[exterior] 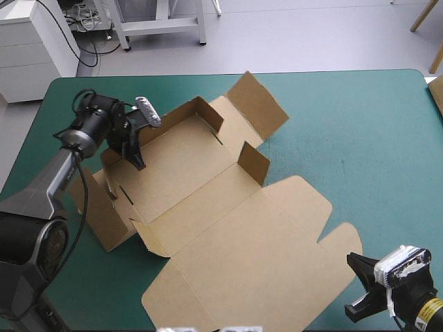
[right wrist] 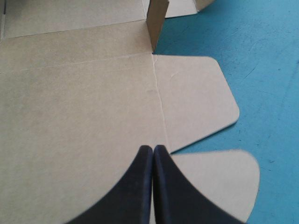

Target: Fold the box

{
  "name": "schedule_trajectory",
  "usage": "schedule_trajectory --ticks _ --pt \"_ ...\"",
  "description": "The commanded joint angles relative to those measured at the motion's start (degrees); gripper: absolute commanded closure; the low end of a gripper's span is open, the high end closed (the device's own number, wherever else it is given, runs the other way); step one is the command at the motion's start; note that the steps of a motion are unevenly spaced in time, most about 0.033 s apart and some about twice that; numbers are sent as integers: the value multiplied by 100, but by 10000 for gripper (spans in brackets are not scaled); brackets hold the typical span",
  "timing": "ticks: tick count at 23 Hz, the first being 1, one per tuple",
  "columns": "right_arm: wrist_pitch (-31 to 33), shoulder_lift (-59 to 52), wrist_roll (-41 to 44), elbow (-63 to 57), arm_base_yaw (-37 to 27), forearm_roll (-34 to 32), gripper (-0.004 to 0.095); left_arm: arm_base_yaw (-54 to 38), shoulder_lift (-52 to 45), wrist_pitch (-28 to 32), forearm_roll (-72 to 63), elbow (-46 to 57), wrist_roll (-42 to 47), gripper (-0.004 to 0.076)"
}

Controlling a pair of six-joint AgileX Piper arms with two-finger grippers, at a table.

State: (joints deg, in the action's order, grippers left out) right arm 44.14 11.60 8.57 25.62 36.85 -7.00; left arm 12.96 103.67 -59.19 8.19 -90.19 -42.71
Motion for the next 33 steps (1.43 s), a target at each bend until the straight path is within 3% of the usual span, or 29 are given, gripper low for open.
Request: schedule_trajectory --ticks 1,10,13,16,18,21,23,30,33 --pt "-413 63 -28 141 -30 -13 929 570 -302 729 425 -203 -2 731" --pt "-413 73 -14 141 -30 -24 929 1997 -314 989 1426 -203 37 731" --pt "-413 73 -14 138 -30 -37 929 2543 -322 998 2074 -203 526 731" --pt "-413 73 67 138 -30 -285 927 3022 -350 1081 2844 -203 982 731" --pt "-403 73 525 138 -30 -662 928 3222 -449 1472 3337 -78 1116 731" --pt "-394 73 847 138 -30 -913 928 3213 -548 2069 4476 270 1751 731" --pt "-394 73 847 138 -30 -902 928 3225 -585 2110 5206 494 2271 731" --pt "-380 73 847 138 -30 -856 928 3525 -1249 2305 5141 1870 3095 731" --pt "-391 73 847 128 -30 -903 928 3991 -1761 2441 5701 2594 4030 731"
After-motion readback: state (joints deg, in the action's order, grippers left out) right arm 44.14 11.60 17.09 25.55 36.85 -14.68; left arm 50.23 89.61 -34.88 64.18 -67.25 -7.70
